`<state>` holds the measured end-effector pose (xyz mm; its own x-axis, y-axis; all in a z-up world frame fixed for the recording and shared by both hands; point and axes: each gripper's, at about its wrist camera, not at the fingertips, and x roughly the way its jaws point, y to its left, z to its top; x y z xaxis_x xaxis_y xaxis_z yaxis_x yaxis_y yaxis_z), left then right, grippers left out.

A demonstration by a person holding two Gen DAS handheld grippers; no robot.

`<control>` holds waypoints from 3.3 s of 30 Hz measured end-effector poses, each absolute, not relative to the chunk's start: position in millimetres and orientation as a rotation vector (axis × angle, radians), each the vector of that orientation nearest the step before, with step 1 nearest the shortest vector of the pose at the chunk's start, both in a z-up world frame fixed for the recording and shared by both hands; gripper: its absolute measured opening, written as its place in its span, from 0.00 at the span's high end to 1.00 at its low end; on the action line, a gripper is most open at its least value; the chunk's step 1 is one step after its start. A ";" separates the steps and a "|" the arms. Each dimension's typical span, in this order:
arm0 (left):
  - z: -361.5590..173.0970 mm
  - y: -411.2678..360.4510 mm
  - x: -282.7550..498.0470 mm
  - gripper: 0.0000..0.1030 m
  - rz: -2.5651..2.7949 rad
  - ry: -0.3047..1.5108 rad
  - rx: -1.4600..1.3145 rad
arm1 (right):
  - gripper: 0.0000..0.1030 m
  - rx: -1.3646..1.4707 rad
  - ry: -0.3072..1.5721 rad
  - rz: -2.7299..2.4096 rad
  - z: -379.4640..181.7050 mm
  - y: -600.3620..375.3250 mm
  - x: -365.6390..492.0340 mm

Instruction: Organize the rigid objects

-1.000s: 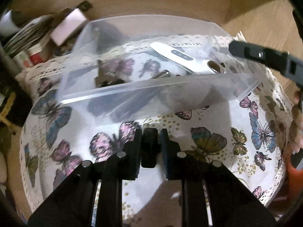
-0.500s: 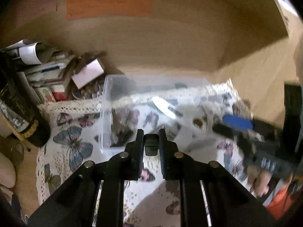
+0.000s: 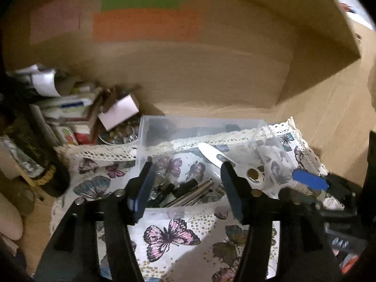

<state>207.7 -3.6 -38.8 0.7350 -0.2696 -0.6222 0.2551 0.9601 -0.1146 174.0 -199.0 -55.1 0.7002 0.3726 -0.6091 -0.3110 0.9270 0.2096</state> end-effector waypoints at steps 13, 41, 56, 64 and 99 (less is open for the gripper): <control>-6.3 8.9 123.2 0.15 -0.285 0.473 -0.039 | 0.11 0.066 0.440 0.305 -7.1 -208.4 119.7; -0.4 18.6 66.0 0.07 -0.180 0.355 -0.070 | 0.00 0.078 0.414 0.266 -9.6 -213.3 81.5; 1.8 16.4 73.2 0.06 -0.184 0.340 -0.059 | 0.00 0.084 0.404 0.273 -6.7 -213.3 85.0; 4.9 15.4 70.9 0.06 -0.185 0.325 -0.057 | 0.00 0.080 0.390 0.280 -3.7 -213.6 83.3; 15.8 13.4 63.4 0.02 -0.178 0.288 -0.062 | 0.00 0.075 0.340 0.264 9.3 -216.6 73.4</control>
<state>63.4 13.4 15.8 0.9432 -0.1831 -0.2771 0.1653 0.9824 -0.0865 73.4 -216.6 9.3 0.9088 0.2686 -0.3193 -0.2435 0.9628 0.1171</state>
